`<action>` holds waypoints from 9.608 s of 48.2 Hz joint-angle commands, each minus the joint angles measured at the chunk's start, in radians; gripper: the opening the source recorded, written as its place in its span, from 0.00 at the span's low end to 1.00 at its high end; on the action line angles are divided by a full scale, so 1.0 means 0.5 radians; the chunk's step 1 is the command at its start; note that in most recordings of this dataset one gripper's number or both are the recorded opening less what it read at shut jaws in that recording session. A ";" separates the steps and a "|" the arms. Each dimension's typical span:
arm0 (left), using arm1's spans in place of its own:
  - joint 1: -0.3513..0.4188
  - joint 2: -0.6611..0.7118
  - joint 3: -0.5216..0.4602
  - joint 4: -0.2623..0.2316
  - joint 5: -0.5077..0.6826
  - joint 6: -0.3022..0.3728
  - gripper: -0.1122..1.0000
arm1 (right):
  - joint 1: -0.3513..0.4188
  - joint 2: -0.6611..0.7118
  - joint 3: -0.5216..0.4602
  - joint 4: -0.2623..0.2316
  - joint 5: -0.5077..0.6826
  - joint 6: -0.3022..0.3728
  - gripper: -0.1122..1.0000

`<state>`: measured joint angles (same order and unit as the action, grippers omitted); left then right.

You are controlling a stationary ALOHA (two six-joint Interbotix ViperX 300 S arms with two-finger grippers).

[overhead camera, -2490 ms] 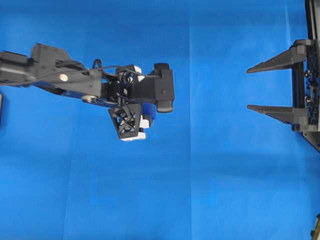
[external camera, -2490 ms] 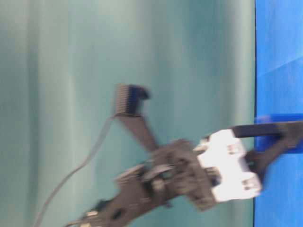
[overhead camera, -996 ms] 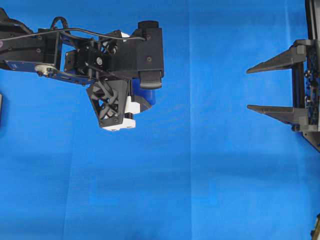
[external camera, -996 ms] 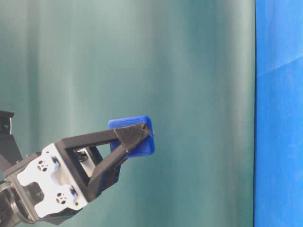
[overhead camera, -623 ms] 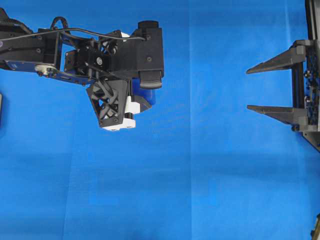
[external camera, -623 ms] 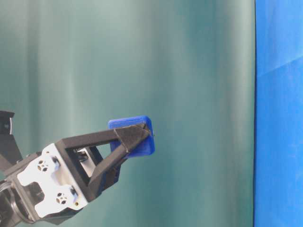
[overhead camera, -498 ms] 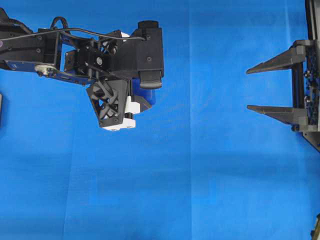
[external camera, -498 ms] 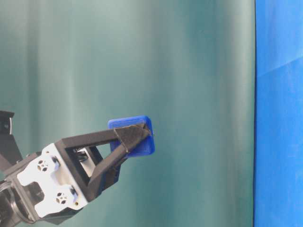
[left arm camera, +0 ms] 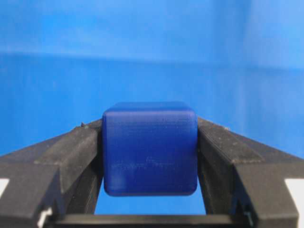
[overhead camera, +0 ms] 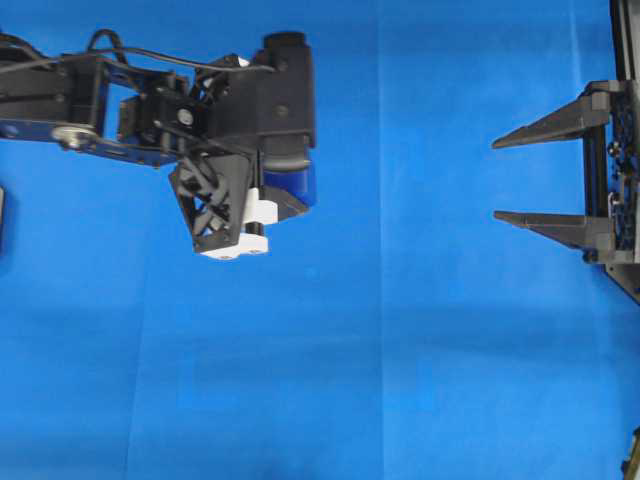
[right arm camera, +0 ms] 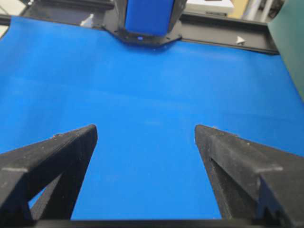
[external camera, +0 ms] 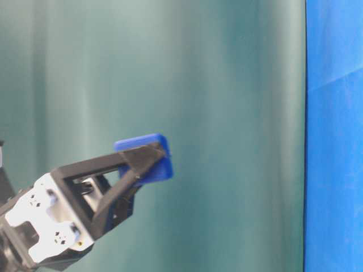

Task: Handover the blue block to the right arm after grasping it with the left arm, then place it in the designated position.
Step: 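Carry the cube back toward the left side, holding it up, then rotate the right gripper to face the cube held by the left gripper, then move the open right gripper onto the cube beside the left gripper, then close the right gripper on the cube and open the left gripper, then pull the cube away to the right with the right gripper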

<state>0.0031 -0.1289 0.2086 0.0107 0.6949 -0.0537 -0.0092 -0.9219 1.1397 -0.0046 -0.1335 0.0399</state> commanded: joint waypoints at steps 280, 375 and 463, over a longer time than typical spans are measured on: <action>-0.031 -0.518 1.074 -0.009 -1.994 0.003 0.54 | -0.043 1.537 -1.427 -1.417 -0.129 -1.058 0.90; -0.037 -0.518 1.068 -0.012 -1.960 -0.006 0.93 | -0.012 1.430 -1.353 -1.405 0.083 -1.043 0.54; -0.040 -0.518 1.068 -0.012 -1.921 -0.009 0.93 | 0.089 0.629 -0.822 -1.019 0.491 0.138 0.54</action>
<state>-0.0138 -0.3743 0.7563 0.0031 -0.2608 -0.0568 0.0337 -0.5983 0.7394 -0.5231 0.1135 0.0337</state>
